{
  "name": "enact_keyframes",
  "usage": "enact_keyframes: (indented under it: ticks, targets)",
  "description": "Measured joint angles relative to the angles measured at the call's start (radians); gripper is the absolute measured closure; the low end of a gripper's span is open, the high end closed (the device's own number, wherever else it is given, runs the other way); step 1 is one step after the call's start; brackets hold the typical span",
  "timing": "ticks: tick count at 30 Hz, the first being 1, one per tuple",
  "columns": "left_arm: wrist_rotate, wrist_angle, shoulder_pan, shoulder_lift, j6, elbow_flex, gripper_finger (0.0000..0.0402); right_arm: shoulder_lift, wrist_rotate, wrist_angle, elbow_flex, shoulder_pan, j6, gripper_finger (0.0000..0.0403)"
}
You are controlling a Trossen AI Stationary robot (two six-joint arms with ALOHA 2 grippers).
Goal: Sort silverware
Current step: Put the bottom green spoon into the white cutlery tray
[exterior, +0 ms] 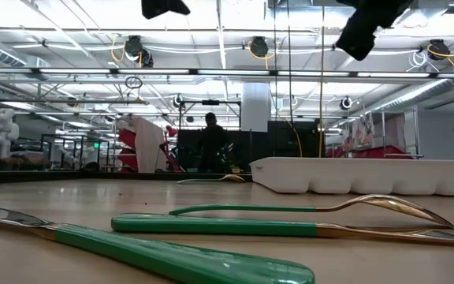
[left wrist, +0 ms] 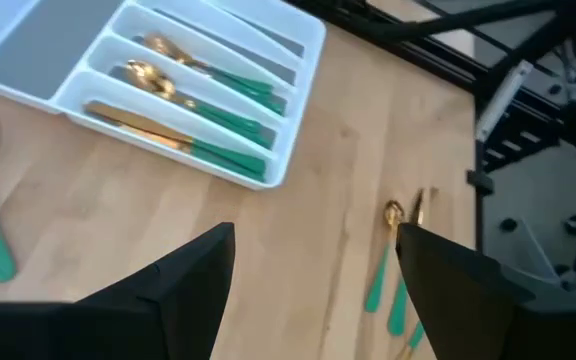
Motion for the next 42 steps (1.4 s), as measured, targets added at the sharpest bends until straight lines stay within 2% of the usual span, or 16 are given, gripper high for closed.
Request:
enact_keyframes:
  ticks: [5,10,14,18,24,26,29,34,38,42]
  targets:
    - [0.000,0.003,-0.056,0.003,-0.030,0.000,0.0118,0.083,0.191,0.021,-0.022,0.306,0.101,0.0266]
    - [-0.060,0.006,-0.125,0.002,-0.116,0.000,0.0118,0.231,0.269,0.170,-0.024,0.491,0.159,0.0266]
    - [-0.126,0.007,-0.201,0.002,-0.190,0.000,0.0118,0.366,0.326,0.316,-0.024,0.571,0.166,0.0266]
    - [-0.170,0.007,-0.297,0.002,-0.282,0.000,0.0118,0.496,0.330,0.448,-0.024,0.618,0.203,0.0266]
    - [-0.277,0.007,-0.463,0.002,-0.377,0.000,0.0118,0.639,0.332,0.581,-0.024,0.688,0.303,0.0266]
    - [-0.312,0.006,-0.515,0.002,-0.385,0.000,0.0118,0.674,0.362,0.599,-0.019,0.712,0.333,0.0266]
    - [-0.359,0.006,-0.577,0.002,-0.386,0.000,0.0118,0.722,0.404,0.593,0.012,0.738,0.359,0.0266]
    - [-0.389,0.005,-0.648,0.002,-0.403,0.000,0.0118,0.822,0.411,0.523,0.132,0.762,0.341,0.0266]
    - [-0.410,0.001,-0.699,0.002,-0.412,0.000,0.0118,0.938,0.452,0.353,0.282,0.776,0.305,0.0257]
    - [-0.446,0.000,-0.744,0.002,-0.412,0.000,0.0118,1.047,0.454,0.134,0.414,0.780,0.343,0.0233]
